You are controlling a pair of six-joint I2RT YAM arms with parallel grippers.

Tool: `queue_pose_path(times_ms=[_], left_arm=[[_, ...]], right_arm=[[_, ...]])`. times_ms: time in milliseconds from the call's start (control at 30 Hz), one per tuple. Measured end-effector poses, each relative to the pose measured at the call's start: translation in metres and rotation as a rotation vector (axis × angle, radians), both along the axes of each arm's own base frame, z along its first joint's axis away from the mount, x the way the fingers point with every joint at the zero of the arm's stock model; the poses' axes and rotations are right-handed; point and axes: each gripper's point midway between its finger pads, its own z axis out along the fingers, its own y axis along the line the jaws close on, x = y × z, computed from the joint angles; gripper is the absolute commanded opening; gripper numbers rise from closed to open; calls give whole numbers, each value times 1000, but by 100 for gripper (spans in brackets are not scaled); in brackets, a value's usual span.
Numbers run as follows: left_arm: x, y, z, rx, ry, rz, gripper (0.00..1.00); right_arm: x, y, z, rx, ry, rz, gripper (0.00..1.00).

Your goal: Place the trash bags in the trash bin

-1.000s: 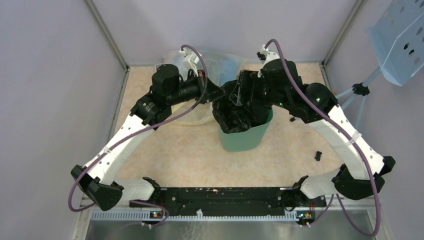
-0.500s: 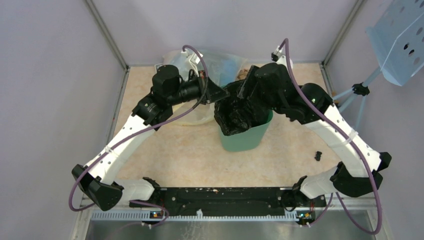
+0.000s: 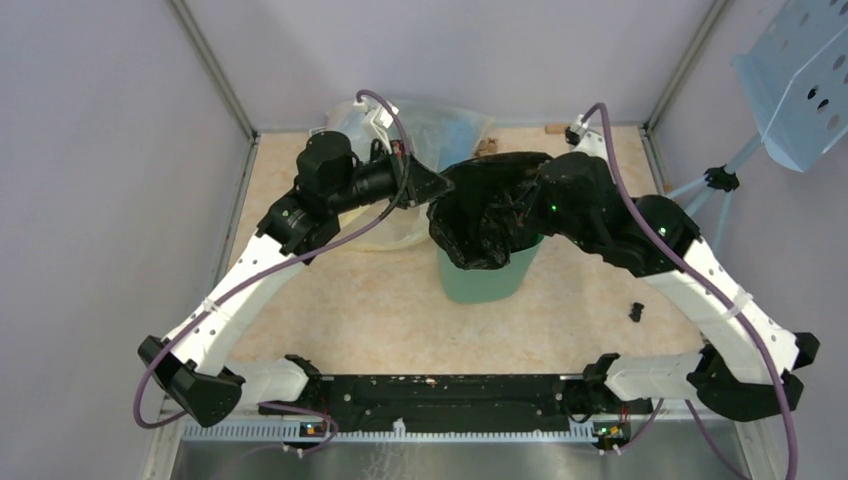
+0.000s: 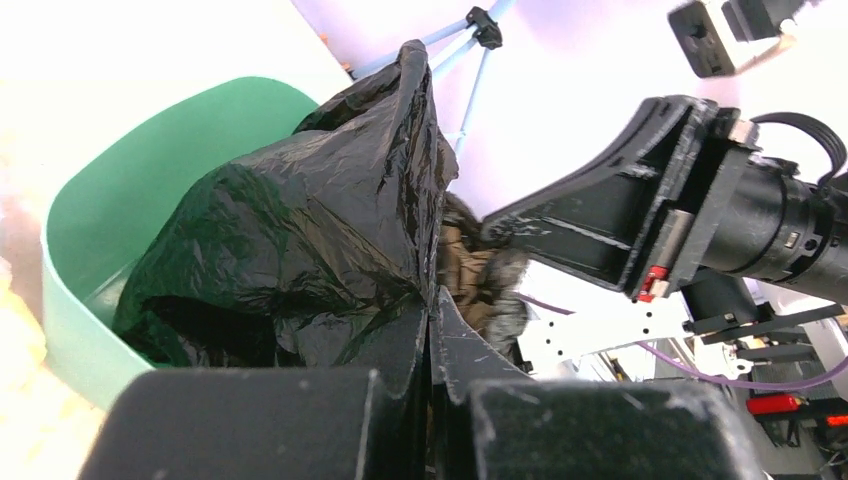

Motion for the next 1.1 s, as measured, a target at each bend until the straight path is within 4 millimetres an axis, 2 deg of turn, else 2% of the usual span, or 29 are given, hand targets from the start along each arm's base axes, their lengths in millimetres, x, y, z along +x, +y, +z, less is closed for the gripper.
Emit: queue_pose_path(times_ms=[267, 433, 533, 700, 800, 867, 967, 1100], left_arm=[[1, 11, -5, 38, -7, 41, 0], [-1, 16, -2, 41, -20, 53, 0], [-5, 22, -6, 57, -22, 66, 0], [-11, 33, -19, 95, -14, 95, 0], [-13, 39, -34, 124, 2, 114, 0], [-14, 43, -45, 145, 18, 131, 0], [-13, 50, -60, 181, 29, 161, 0], [-8, 61, -81, 233, 32, 217, 0]], right_arm=[[-34, -44, 14, 37, -52, 15, 0], [-48, -63, 12, 22, -43, 8, 0], [-54, -72, -8, -27, 0, 0, 0], [-69, -88, -65, -121, 112, -20, 0], [-81, -100, -103, -159, 175, -36, 0], [-86, -106, -119, -166, 196, -53, 0], [-89, -113, -136, -171, 209, -80, 0], [-87, -118, -143, -179, 192, -102, 0]])
